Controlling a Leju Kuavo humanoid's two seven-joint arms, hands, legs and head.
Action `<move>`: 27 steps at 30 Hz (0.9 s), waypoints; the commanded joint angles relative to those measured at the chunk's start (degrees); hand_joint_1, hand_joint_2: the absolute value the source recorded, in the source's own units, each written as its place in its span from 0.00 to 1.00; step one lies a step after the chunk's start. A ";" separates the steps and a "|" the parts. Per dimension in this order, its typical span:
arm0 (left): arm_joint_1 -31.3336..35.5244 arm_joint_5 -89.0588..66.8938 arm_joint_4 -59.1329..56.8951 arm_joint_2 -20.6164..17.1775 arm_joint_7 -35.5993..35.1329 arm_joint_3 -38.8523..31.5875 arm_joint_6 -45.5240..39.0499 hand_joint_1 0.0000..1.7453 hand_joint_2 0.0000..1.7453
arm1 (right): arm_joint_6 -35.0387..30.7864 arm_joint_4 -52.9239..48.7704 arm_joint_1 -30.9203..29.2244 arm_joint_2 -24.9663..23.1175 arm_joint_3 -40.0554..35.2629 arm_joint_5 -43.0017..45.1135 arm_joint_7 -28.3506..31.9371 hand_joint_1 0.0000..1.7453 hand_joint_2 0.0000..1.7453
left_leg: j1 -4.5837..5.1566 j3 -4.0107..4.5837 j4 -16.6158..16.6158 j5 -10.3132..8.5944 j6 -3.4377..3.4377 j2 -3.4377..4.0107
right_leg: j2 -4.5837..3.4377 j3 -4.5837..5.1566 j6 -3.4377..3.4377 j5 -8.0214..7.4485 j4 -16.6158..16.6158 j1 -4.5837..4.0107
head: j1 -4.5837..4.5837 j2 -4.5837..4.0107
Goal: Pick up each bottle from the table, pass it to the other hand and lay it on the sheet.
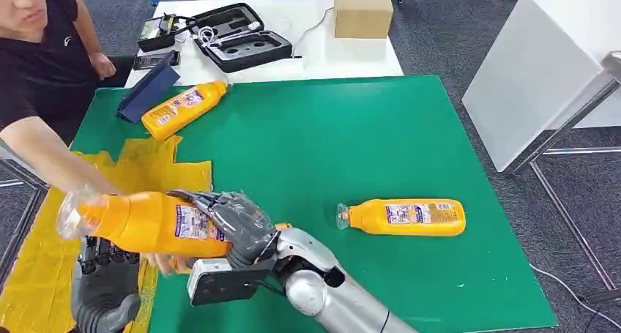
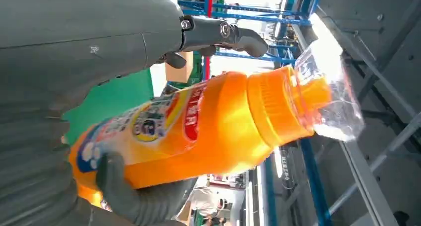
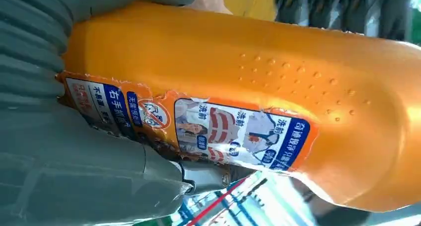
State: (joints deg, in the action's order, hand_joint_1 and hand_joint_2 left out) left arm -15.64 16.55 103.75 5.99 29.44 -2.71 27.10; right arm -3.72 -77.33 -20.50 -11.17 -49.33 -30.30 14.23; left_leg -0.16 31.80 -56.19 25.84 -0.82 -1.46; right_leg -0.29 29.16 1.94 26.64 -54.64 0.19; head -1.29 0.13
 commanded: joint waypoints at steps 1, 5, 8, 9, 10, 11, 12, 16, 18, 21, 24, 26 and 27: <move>-0.29 0.29 -2.63 -0.34 -0.32 -3.13 -0.01 0.00 1.00 | -0.13 4.01 1.76 1.30 -12.11 -5.33 1.24 1.00 1.00 | -0.04 -0.24 0.13 0.04 0.04 0.18 | -0.07 -0.23 -0.03 0.00 0.16 -0.05 | 0.00 0.00; 1.00 0.15 -4.00 -0.51 -0.49 -3.31 0.11 0.00 1.00 | 0.12 7.74 -1.21 1.22 -12.32 -4.81 2.99 1.00 1.00 | -0.01 -0.15 0.09 0.01 0.03 0.16 | -0.06 -0.14 -0.03 -0.01 0.09 -0.02 | 0.00 0.00; 1.09 0.13 -4.05 -0.49 -0.50 -3.27 0.05 0.00 1.00 | 0.30 7.92 -1.46 1.16 -11.98 -4.71 3.22 1.00 1.00 | -0.07 -0.14 0.07 0.00 0.04 0.16 | -0.01 -0.16 -0.03 -0.03 0.13 -0.08 | 0.02 0.00; 1.09 0.13 -4.05 -0.49 -0.50 -3.27 0.05 0.00 1.00 | 0.30 7.92 -1.46 1.16 -11.98 -4.71 3.22 1.00 1.00 | -0.04 -0.12 0.09 -0.02 0.03 0.11 | 0.00 -0.13 -0.03 -0.02 0.12 -0.05 | 0.00 0.00; 0.96 0.05 -3.90 -0.54 -0.53 -3.24 -0.15 0.00 1.00 | 0.66 7.66 -1.39 1.23 -11.99 -4.89 3.50 1.00 1.00 | -0.04 -0.17 0.10 -0.01 0.03 0.13 | 0.00 -0.18 -0.03 -0.02 0.13 -0.05 | 0.02 0.00; 0.88 0.33 -3.91 -0.66 -0.56 -3.27 -0.23 0.00 1.00 | 1.08 7.69 -1.00 1.19 -12.06 -5.29 3.66 1.00 1.00 | -0.05 -0.12 0.08 -0.01 0.03 0.14 | -0.02 -0.13 -0.03 -0.02 0.12 -0.06 | 0.02 0.00; 0.92 0.31 -4.01 -0.79 -0.57 -3.32 -0.30 0.00 1.00 | 1.21 7.96 -0.75 1.07 -12.10 -5.49 3.68 1.00 1.00 | -0.09 -0.18 0.08 0.01 0.04 0.17 | -0.01 -0.21 -0.04 -0.01 0.15 -0.10 | 0.00 0.00; 1.15 0.73 -4.37 -0.70 -0.78 -3.58 -0.30 0.00 1.00 | 1.10 8.58 -0.29 0.93 -11.97 -6.15 3.76 1.00 1.00 | -0.06 -0.24 0.13 0.03 0.05 0.12 | 0.03 -0.27 -0.05 0.03 0.17 -0.07 | 0.00 0.00; 1.15 1.31 -4.38 -0.36 -0.52 -3.65 0.08 0.89 1.00 | 0.96 8.43 -0.09 1.14 -11.63 -6.37 3.70 1.00 1.00 | -0.06 -0.23 0.12 0.03 0.05 0.09 | 0.06 -0.27 -0.05 0.04 0.17 -0.06 | 0.00 0.00; 1.06 1.14 -4.12 -0.06 0.10 -3.51 0.60 1.00 1.00 | 0.90 8.14 0.15 1.35 -11.18 -6.63 3.65 1.00 1.00 | -0.05 -0.20 0.10 0.01 0.04 0.05 | 0.08 -0.24 -0.04 0.03 0.15 -0.06 | 0.00 0.00; 0.92 1.23 -3.96 0.00 0.29 -3.59 0.84 1.00 1.00 | 0.87 8.01 0.29 1.41 -10.98 -6.70 3.62 1.00 1.00 | -0.03 -0.14 0.09 -0.01 0.03 0.05 | 0.07 -0.15 -0.02 0.01 0.12 -0.03 | 0.00 0.00; 0.92 1.23 -3.96 0.00 0.29 -3.59 0.84 1.00 1.00 | 0.87 8.01 0.29 1.41 -10.98 -6.70 3.62 1.00 1.00 | -0.07 -0.17 0.09 0.00 0.04 0.06 | 0.09 -0.20 -0.03 0.01 0.15 -0.07 | 0.00 0.00; 0.92 1.23 -3.96 0.00 0.29 -3.59 0.84 1.00 1.00 | 0.87 8.01 0.29 1.41 -10.98 -6.70 3.62 1.00 1.00 | -0.05 -0.15 0.08 0.00 0.03 0.07 | 0.06 -0.18 -0.02 0.01 0.13 -0.05 | 0.00 0.00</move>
State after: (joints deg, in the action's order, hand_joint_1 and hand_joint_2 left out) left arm -16.70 17.55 102.82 5.77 29.79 -5.11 28.17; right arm -3.21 -72.04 -19.68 -11.32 -58.01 -36.65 17.27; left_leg -0.18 31.83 -56.18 25.84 -0.81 -1.46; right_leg -0.30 29.21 1.92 26.65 -54.64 0.19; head -1.29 0.13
